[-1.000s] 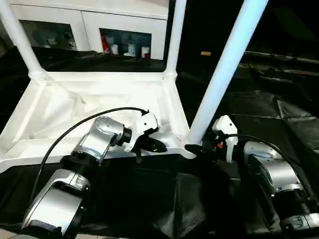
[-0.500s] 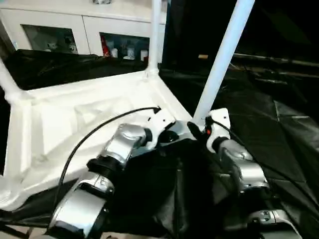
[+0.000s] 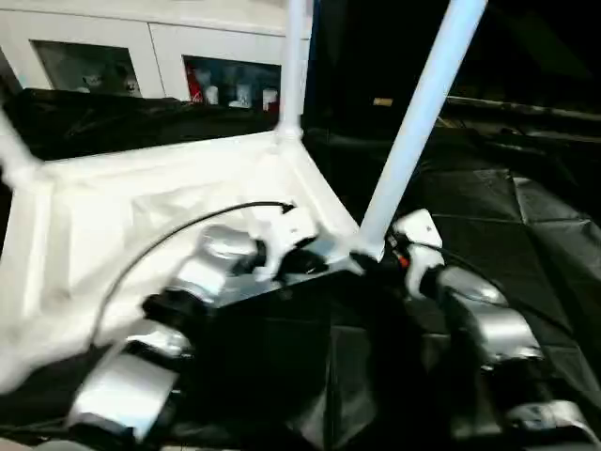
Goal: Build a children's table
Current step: Rotate leg to tighten
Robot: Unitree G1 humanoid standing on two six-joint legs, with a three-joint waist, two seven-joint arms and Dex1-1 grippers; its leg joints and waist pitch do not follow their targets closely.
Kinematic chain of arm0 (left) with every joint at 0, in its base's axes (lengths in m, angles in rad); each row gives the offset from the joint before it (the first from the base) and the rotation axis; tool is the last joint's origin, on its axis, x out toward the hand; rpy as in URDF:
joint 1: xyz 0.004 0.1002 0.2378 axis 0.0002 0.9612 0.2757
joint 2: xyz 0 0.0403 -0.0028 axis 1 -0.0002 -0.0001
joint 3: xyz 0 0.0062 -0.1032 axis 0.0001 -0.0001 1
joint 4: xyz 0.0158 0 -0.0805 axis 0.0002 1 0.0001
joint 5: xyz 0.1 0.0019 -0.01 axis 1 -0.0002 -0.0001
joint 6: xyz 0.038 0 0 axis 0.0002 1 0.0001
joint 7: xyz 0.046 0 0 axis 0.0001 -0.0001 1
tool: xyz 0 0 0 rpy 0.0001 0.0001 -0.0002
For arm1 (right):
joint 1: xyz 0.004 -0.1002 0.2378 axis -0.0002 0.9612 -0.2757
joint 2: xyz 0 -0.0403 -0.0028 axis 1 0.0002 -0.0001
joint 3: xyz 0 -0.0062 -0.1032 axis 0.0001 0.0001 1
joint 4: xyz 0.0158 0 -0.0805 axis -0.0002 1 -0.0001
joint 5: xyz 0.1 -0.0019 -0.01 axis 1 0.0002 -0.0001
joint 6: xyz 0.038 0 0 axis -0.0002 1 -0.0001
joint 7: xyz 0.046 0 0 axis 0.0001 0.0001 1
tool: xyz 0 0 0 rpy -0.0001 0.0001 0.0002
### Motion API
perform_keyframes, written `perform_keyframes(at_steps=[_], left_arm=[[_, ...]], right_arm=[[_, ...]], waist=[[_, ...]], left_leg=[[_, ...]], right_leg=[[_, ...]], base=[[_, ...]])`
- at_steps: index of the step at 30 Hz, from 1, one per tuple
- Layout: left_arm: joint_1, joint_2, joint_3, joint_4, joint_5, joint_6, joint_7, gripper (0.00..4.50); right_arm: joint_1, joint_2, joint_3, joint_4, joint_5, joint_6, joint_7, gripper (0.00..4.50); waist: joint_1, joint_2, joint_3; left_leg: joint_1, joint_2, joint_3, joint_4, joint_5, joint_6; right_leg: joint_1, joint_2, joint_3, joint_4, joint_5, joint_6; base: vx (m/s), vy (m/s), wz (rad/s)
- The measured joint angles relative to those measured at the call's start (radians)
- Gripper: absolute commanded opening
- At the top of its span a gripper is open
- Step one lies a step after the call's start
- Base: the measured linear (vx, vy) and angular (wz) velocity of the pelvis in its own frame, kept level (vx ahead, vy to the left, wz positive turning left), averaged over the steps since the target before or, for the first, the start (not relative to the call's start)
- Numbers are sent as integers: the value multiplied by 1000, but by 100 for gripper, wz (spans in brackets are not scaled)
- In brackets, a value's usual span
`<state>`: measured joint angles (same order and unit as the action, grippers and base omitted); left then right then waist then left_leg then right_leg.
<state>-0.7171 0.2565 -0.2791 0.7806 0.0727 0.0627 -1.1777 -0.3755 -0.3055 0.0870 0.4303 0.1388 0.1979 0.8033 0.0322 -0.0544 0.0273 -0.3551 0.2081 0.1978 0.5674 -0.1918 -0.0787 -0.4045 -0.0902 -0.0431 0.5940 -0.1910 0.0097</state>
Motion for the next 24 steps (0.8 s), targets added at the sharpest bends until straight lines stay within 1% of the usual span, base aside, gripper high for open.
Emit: perform_keyframes(at_steps=[3, 7, 8, 10, 11, 12, 13, 14, 18, 24], left_arm=[[7, 25, -9, -14, -4, -13, -63, 0], [16, 28, -15, -19, 0, -44, -59, 0], [21, 27, -13, -22, -2, -48, -59, 28], [31, 27, -12, -32, -8, -48, -61, 58], [35, 28, -13, -37, -8, -49, -64, 58], [42, 30, -13, -41, -8, -55, -67, 76], [43, 33, -15, -42, -5, -64, -70, 76], [43, 36, -21, -42, 1, -75, -70, 85], [42, 43, -42, -28, 16, -121, -60, 85], [40, 54, -41, -14, 21, -119, -63, 85]], right_arm=[[22, -43, 19, -40, 22, 10, 94, 344], [37, -74, 20, -68, 28, 19, 136, 344], [43, -78, 20, -74, 29, 18, 138, 348], [52, -81, 19, -81, 34, 17, 145, 351], [58, -81, 20, -86, 38, 16, 146, 351], [66, -81, 19, -94, 41, 15, 146, 351], [67, -81, 20, -95, 43, 13, 146, 351], [68, -80, 20, -95, 43, 12, 146, 351], [76, -78, 25, -99, 43, 9, 146, 351], [106, -80, 37, -133, 47, 6, 158, 351]], waist=[[9, 1, 1], [11, 0, 1], [12, 0, 1], [13, 1, 1], [13, 2, 1], [13, 4, 1], [12, 5, 1], [12, 7, 1], [12, 13, -1], [10, 18, -2]], left_leg=[[-2, 0, 1, 1, 0, 2], [-2, -1, 2, 3, -1, 1], [-2, -1, 2, 3, -1, 1], [-1, -1, 1, 3, -1, 1], [-1, -1, 1, 3, -1, 1], [0, -1, 1, 3, -1, 1], [0, -1, 1, 3, -1, 1], [0, -1, 1, 3, -1, 1], [2, -1, 1, 3, -1, 1], [5, -1, 1, 2, -1, 1]], right_leg=[[0, -1, 0, 0, -2, -3], [1, -2, 1, 0, -1, -3], [1, -2, 1, 0, -1, -3], [1, -2, 1, 0, -1, -3], [1, -2, 1, 1, -1, -3], [2, -2, 1, 1, -1, -3], [2, -2, 1, 1, -1, -3], [2, -2, 1, 1, -1, -3], [3, -2, 1, 1, -1, -3], [6, -2, 1, 1, -1, -3]], base=[[0, 0, 0], [0, 0, 0], [0, 0, 0], [0, 0, 0], [0, 0, 0], [0, 0, 0], [0, 0, 0], [0, 0, 0], [0, 0, 0], [0, 0, 0]])
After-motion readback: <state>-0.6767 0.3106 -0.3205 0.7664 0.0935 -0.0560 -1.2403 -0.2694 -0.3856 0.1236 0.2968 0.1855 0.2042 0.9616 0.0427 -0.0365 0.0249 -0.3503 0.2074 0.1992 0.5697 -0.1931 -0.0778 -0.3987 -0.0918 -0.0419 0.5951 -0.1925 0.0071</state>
